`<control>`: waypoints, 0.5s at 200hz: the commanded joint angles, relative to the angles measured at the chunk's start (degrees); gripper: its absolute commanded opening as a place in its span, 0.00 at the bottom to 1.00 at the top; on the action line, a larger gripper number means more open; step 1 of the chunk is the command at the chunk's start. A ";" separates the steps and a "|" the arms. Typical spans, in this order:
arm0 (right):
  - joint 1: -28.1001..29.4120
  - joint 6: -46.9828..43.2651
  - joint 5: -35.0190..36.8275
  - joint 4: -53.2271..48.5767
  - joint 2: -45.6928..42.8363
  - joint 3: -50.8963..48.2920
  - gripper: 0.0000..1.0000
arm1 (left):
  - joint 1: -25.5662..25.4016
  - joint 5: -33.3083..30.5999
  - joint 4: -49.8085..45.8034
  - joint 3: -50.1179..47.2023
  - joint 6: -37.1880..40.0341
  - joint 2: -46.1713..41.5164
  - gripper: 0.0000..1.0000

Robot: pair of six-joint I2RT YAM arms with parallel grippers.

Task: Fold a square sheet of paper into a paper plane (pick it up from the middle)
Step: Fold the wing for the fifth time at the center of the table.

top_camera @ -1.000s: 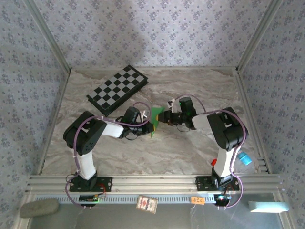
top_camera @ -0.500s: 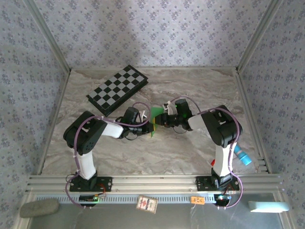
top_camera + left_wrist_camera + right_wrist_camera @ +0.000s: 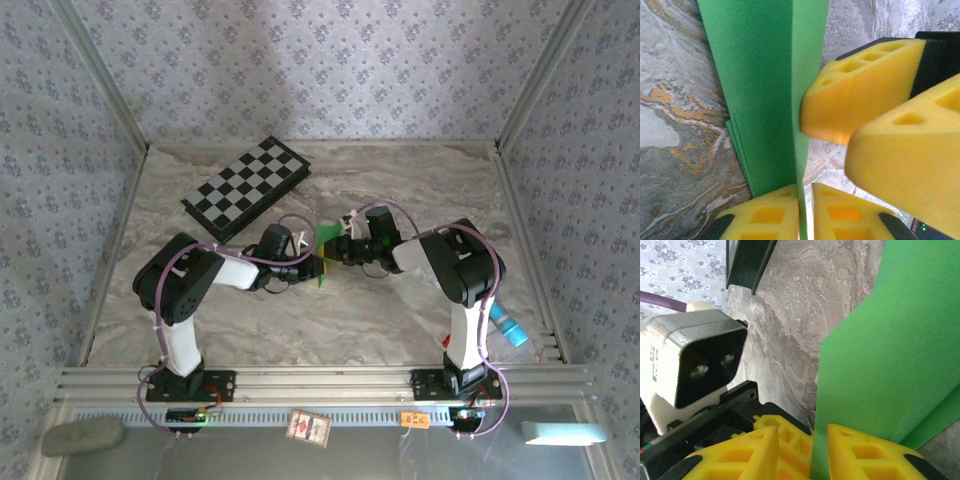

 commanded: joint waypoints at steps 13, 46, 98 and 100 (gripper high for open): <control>-0.35 0.97 0.41 1.76 -1.73 0.42 0.33 | 0.22 -3.91 -4.20 -2.01 0.50 2.75 0.09; -1.68 -1.33 0.64 -0.85 -3.42 0.42 0.33 | 0.30 -3.65 -3.32 -2.32 -0.53 3.30 0.05; -0.87 -4.47 -0.66 -4.86 -2.20 1.60 0.32 | 0.82 -3.29 -2.64 -2.61 -1.25 3.44 0.03; -0.78 -4.47 -0.70 -5.06 -2.12 1.70 0.32 | 0.76 -3.29 -2.61 -2.59 -1.32 3.44 0.03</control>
